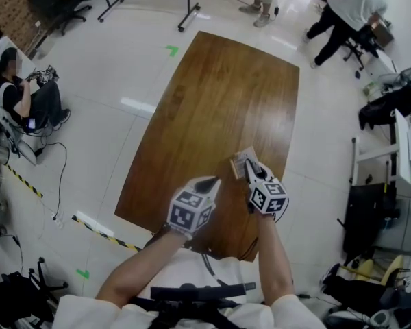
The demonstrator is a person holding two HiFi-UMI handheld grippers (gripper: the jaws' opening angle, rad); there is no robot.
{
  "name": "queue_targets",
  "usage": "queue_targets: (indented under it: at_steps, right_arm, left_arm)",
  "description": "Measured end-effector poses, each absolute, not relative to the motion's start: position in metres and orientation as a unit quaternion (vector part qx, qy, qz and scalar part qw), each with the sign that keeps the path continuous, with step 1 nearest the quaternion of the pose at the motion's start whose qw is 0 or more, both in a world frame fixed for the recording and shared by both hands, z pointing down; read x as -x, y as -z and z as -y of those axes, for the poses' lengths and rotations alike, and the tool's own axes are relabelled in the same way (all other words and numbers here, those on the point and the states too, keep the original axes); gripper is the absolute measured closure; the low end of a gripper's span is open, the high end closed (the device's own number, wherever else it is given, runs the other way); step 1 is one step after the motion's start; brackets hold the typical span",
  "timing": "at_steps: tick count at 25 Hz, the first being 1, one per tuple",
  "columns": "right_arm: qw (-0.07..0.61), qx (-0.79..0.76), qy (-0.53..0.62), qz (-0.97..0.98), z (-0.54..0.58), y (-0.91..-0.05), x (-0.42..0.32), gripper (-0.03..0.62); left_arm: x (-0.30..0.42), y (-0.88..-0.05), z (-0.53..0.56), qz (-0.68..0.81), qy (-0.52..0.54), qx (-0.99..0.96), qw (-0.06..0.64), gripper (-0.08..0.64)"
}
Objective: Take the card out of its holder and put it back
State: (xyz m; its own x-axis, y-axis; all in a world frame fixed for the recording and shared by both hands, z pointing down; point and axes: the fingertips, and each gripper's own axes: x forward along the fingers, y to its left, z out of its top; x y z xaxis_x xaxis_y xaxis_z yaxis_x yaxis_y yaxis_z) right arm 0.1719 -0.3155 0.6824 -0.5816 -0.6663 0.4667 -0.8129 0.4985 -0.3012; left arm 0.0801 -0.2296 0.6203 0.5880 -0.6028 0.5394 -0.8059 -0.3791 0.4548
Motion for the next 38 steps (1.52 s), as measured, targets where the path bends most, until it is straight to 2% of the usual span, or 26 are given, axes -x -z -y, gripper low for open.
queue_targets:
  at_steps: [12, 14, 16, 18, 21, 28, 32, 35, 38]
  right_arm:
    - [0.163, -0.433, -0.246, 0.851, 0.312, -0.7, -0.165, 0.561]
    - [0.163, -0.439, -0.244, 0.849, 0.311, -0.696, -0.166, 0.533]
    - [0.159, -0.444, -0.241, 0.848, 0.31, -0.688, -0.168, 0.479]
    - [0.154, -0.453, -0.231, 0.847, 0.307, -0.674, -0.169, 0.471]
    - [0.139, -0.479, -0.209, 0.841, 0.299, -0.641, -0.173, 0.399]
    - [0.092, -0.538, -0.124, 0.828, 0.254, -0.534, -0.185, 0.4]
    - [0.047, -0.557, -0.104, 0.823, 0.213, -0.485, -0.177, 0.458]
    - [0.027, -0.572, -0.098, 0.814, 0.18, -0.467, -0.167, 0.593]
    - [0.014, -0.592, -0.12, 0.797, 0.144, -0.471, -0.162, 0.592]
  left_arm:
    - [-0.07, -0.625, 0.226, 0.436, -0.143, -0.814, 0.357, 0.565]
    - [-0.067, -0.624, 0.223, 0.436, -0.141, -0.814, 0.357, 0.565]
    - [-0.065, -0.623, 0.221, 0.436, -0.138, -0.815, 0.356, 0.565]
    - [-0.06, -0.62, 0.217, 0.434, -0.135, -0.817, 0.355, 0.565]
    - [-0.048, -0.615, 0.208, 0.431, -0.131, -0.821, 0.352, 0.565]
    - [-0.018, -0.585, 0.188, 0.421, -0.118, -0.835, 0.334, 0.565]
    - [0.0, -0.567, 0.174, 0.417, -0.113, -0.843, 0.32, 0.565]
    - [0.006, -0.555, 0.161, 0.402, -0.108, -0.854, 0.312, 0.565]
    - [0.002, -0.549, 0.142, 0.377, -0.108, -0.869, 0.3, 0.565]
